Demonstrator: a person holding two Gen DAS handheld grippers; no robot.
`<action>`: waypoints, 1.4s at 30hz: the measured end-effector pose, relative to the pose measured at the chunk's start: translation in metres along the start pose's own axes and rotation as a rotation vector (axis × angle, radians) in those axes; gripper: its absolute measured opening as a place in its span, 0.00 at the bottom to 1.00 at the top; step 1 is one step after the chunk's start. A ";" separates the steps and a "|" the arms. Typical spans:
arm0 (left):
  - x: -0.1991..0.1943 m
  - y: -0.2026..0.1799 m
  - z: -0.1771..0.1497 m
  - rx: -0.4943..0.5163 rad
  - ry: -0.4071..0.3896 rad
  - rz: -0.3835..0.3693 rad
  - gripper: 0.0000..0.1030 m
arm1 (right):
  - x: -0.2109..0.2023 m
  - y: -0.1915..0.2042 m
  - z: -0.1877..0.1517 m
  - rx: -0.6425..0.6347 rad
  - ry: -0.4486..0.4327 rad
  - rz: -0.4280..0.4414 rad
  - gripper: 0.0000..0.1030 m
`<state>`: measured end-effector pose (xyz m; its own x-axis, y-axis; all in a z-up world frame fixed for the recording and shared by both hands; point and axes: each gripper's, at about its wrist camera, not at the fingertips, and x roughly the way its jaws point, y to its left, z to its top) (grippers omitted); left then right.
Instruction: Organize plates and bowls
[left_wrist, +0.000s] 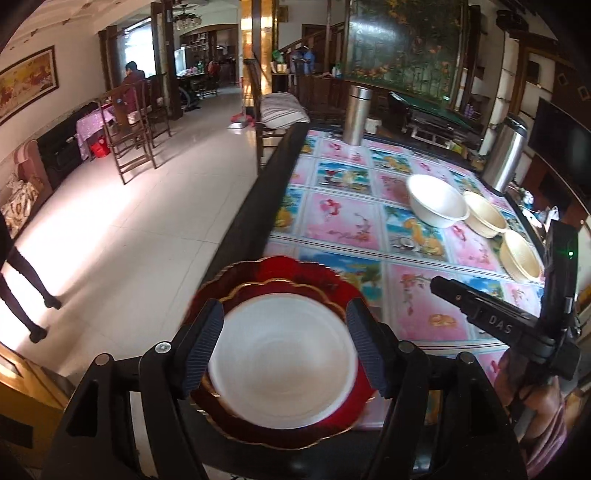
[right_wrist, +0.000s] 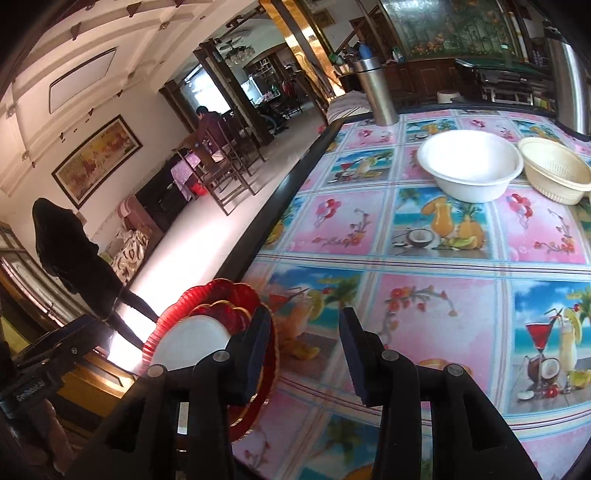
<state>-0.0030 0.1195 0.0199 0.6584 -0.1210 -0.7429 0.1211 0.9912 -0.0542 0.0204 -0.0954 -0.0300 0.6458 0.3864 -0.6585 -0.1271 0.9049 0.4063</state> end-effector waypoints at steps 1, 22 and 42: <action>0.007 -0.011 0.000 0.003 0.013 -0.031 0.67 | -0.002 -0.010 -0.001 0.019 0.000 -0.009 0.41; 0.091 -0.142 0.007 0.039 0.165 -0.146 0.67 | -0.041 -0.170 -0.003 0.302 -0.039 -0.092 0.41; 0.156 -0.167 0.138 -0.102 -0.078 0.081 0.67 | -0.042 -0.199 0.121 0.379 -0.143 0.005 0.41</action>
<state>0.1823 -0.0725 0.0049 0.7194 -0.0404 -0.6934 -0.0084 0.9977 -0.0669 0.1101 -0.3129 -0.0064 0.7477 0.3373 -0.5720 0.1393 0.7625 0.6318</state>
